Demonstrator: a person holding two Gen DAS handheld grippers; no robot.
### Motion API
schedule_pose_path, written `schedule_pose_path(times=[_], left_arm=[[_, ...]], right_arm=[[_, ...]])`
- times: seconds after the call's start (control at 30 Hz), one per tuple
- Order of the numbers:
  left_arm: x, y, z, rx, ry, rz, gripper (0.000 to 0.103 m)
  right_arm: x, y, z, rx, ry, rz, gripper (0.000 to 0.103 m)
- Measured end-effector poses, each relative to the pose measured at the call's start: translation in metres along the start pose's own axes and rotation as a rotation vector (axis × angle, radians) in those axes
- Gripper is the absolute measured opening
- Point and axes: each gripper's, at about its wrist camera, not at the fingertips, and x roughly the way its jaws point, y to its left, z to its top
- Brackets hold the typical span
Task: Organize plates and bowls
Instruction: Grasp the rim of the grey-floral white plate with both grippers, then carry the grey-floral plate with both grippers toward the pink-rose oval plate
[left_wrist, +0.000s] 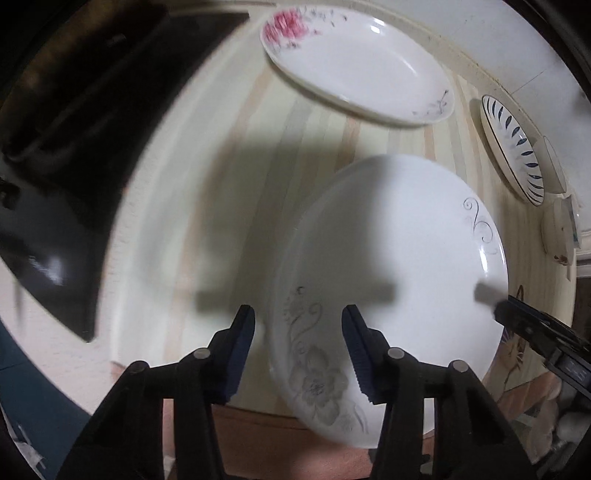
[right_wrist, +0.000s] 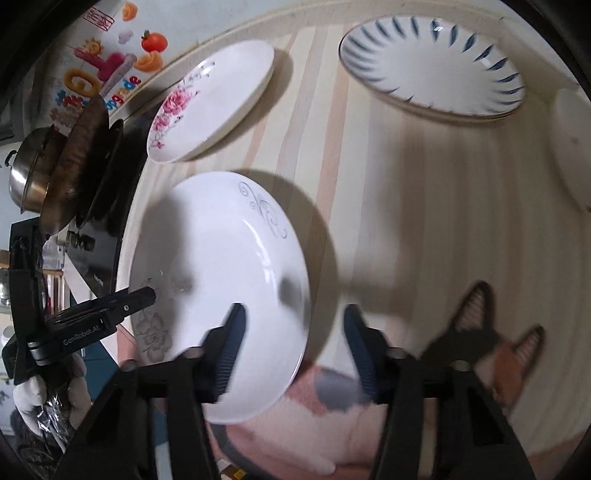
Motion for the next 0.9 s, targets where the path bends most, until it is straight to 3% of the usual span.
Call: schedule_pose_path(times=[0.13,0.27,0.5,0.67,0.73,0.9], left_arm=[[0.008,0.000,-0.001,-0.023,0.004,-0.035,0.039],[0.007,0.002,-0.009,-0.055,-0.027,-0.059,0.038],[-0.001,-0.022,-0.025,-0.006,-0.058,-0.028,0.038],[-0.006,-0.055,-0.040,0.057,-0.068,-0.027,0.038],[-0.009,-0.064,-0.019,0.086,-0.064,-0.031,0.038],[-0.012,-0.103,-0.024,0.147,-0.069,-0.045,0.038]], right_arm=[[0.017,-0.006,0.005,0.003,0.013,0.061,0.012],[0.020,-0.003,0.006,-0.028,-0.014,0.072,0.012],[-0.001,-0.012,-0.005,-0.056,-0.025,0.060,0.013],[-0.032,-0.036,-0.018,-0.055,-0.057,0.049,0.013],[-0.044,-0.048,-0.023,-0.047,-0.064,0.041,0.013],[-0.077,-0.084,-0.041,-0.010,-0.095,0.031,0.013]])
